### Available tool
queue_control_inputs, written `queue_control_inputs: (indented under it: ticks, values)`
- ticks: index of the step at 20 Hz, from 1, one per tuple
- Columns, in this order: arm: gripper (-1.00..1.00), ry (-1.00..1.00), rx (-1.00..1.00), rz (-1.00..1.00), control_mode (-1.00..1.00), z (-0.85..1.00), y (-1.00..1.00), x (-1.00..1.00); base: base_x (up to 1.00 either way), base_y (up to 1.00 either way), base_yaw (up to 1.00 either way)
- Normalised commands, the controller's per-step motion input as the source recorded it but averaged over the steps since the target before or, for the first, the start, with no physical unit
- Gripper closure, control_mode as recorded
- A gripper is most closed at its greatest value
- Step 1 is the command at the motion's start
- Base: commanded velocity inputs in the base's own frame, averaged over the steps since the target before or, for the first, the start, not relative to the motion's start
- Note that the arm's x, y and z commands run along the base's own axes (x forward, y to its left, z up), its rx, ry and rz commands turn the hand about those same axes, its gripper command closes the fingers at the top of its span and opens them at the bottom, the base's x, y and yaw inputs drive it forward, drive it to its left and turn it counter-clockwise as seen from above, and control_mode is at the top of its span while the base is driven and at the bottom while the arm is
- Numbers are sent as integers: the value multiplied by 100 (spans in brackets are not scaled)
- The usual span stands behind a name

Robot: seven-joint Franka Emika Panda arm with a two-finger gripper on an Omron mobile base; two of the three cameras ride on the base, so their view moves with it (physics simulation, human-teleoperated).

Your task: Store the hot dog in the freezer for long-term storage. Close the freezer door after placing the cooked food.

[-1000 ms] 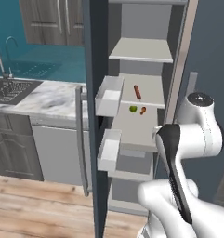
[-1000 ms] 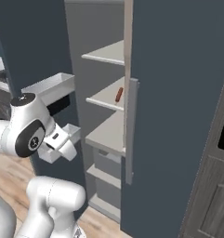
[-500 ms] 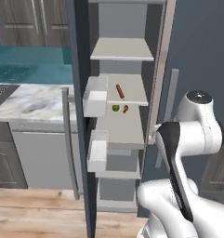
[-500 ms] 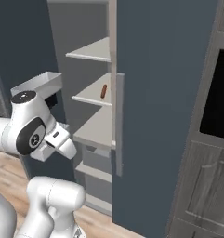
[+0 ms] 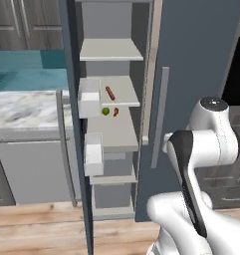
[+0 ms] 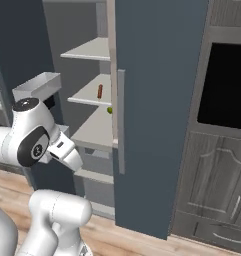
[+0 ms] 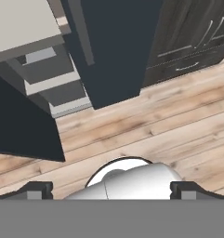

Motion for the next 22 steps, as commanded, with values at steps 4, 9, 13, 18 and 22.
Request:
queue_control_inputs:
  ticks: [4,9,13,18,22]
  values:
    - [-100,0,0,0,100,0,0,0,-31,40,-14]
    - [-100,0,0,0,100,0,0,0,-11,44,-11]
    - [-100,0,0,0,100,0,0,0,0,47,-9]
    - [-100,0,0,0,100,0,0,0,0,37,-9]
    - [-100,0,0,0,100,0,0,0,-2,29,-9]
